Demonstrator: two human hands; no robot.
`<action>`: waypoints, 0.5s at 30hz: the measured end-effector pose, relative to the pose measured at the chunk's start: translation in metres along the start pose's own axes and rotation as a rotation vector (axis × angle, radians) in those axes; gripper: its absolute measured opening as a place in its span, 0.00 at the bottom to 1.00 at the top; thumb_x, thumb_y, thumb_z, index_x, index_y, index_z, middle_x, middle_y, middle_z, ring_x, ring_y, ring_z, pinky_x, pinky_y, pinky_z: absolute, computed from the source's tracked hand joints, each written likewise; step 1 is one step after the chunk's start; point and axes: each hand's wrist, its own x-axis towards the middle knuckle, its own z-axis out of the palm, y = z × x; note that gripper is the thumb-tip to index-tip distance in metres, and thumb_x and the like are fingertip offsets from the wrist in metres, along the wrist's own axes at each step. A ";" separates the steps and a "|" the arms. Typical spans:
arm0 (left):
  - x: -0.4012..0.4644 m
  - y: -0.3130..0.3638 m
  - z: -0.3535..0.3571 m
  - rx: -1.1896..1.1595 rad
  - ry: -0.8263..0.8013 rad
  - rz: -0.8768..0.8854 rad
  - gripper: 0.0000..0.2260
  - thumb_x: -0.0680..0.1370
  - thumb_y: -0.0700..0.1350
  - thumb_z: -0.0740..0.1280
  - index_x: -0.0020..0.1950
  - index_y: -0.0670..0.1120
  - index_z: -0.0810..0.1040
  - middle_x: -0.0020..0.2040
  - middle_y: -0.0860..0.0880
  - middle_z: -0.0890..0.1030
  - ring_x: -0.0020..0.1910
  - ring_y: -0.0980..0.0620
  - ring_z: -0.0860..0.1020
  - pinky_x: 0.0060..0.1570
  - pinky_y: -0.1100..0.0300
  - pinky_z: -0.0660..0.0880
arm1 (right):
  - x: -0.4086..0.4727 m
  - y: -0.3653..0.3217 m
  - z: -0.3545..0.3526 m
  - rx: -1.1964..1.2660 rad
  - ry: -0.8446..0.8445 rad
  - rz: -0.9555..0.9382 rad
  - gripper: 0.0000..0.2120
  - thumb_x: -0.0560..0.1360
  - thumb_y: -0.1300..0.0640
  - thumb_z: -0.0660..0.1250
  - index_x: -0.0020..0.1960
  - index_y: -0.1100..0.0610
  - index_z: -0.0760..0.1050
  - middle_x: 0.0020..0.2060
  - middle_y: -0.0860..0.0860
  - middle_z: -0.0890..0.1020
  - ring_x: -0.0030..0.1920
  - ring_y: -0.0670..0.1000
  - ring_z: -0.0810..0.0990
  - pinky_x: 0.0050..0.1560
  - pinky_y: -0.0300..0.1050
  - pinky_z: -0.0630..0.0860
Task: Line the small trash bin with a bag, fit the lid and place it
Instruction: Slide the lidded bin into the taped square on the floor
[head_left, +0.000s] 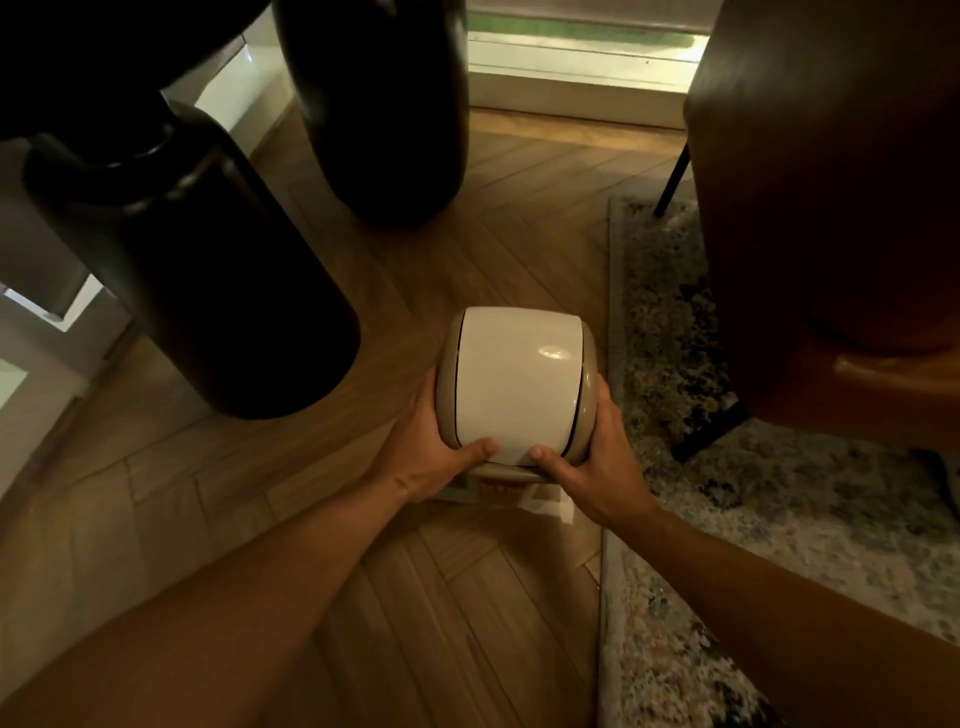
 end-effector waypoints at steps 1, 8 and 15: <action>0.006 -0.001 0.000 -0.002 -0.002 0.003 0.54 0.60 0.70 0.80 0.79 0.62 0.55 0.73 0.56 0.72 0.69 0.56 0.74 0.63 0.48 0.79 | 0.005 0.000 -0.001 -0.005 -0.004 -0.004 0.57 0.64 0.29 0.76 0.83 0.43 0.49 0.75 0.45 0.65 0.71 0.41 0.68 0.63 0.37 0.71; 0.047 -0.003 0.000 0.012 0.054 0.038 0.53 0.60 0.71 0.79 0.79 0.64 0.55 0.73 0.59 0.72 0.69 0.59 0.73 0.66 0.49 0.76 | 0.048 0.004 -0.007 -0.050 -0.013 -0.047 0.56 0.66 0.30 0.76 0.83 0.42 0.49 0.76 0.46 0.66 0.73 0.47 0.68 0.68 0.58 0.74; 0.093 0.008 -0.008 0.047 0.058 0.049 0.53 0.60 0.69 0.80 0.78 0.57 0.58 0.72 0.52 0.73 0.69 0.51 0.73 0.64 0.43 0.77 | 0.097 0.007 -0.007 -0.075 0.004 -0.039 0.55 0.67 0.32 0.76 0.83 0.45 0.49 0.76 0.46 0.66 0.75 0.48 0.67 0.70 0.59 0.72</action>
